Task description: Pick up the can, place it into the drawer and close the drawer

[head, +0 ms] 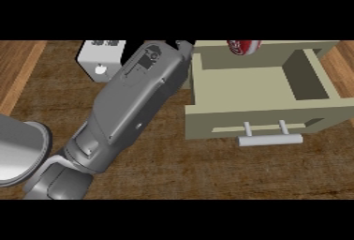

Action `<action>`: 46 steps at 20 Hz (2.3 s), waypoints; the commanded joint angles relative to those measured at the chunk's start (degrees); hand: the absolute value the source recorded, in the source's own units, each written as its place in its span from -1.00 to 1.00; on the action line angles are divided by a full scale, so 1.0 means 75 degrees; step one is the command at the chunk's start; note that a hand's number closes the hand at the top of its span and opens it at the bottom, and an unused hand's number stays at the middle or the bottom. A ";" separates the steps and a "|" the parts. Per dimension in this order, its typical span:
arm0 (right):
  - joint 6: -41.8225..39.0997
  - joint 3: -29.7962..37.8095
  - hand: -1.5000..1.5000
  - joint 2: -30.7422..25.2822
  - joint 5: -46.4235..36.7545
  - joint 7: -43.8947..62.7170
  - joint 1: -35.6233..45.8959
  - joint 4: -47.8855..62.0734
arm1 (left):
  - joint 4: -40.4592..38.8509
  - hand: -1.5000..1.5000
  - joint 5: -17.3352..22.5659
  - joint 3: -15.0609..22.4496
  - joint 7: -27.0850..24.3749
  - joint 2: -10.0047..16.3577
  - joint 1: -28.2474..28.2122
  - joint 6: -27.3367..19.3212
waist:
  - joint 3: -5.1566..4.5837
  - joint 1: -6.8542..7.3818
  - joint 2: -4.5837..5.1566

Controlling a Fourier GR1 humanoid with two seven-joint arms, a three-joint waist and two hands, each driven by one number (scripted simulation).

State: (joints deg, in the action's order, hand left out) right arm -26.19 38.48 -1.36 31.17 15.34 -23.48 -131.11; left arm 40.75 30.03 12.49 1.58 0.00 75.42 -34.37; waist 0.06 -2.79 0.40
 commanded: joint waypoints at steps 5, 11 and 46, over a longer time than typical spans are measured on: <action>-0.0060 0.0200 -1.00 -0.0129 0.0098 0.0030 0.0129 0.0199 | -0.0862 1.00 0.1014 0.0770 -0.0437 0.0000 0.0271 0.0057 | 0.0002 -0.0042 0.0010; 0.0190 -0.0045 -1.00 -0.0151 0.0131 0.0417 0.0363 -0.0088 | -0.1261 1.00 0.1852 0.1498 -0.0633 0.0000 0.0727 -0.0500 | 0.0004 -0.0233 0.0061; -0.0420 -0.0347 -1.00 -0.0669 -0.2085 -0.0798 0.1580 -0.0825 | -0.1785 -1.00 0.3875 0.2847 -0.2287 0.0000 0.0662 -0.1334 | 0.0004 -0.0195 0.0136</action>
State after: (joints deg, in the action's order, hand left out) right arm -28.94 38.25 -6.12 22.18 11.14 -14.60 -134.32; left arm 26.80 57.67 33.86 -13.77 0.00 80.14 -44.32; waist 0.10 -4.79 1.26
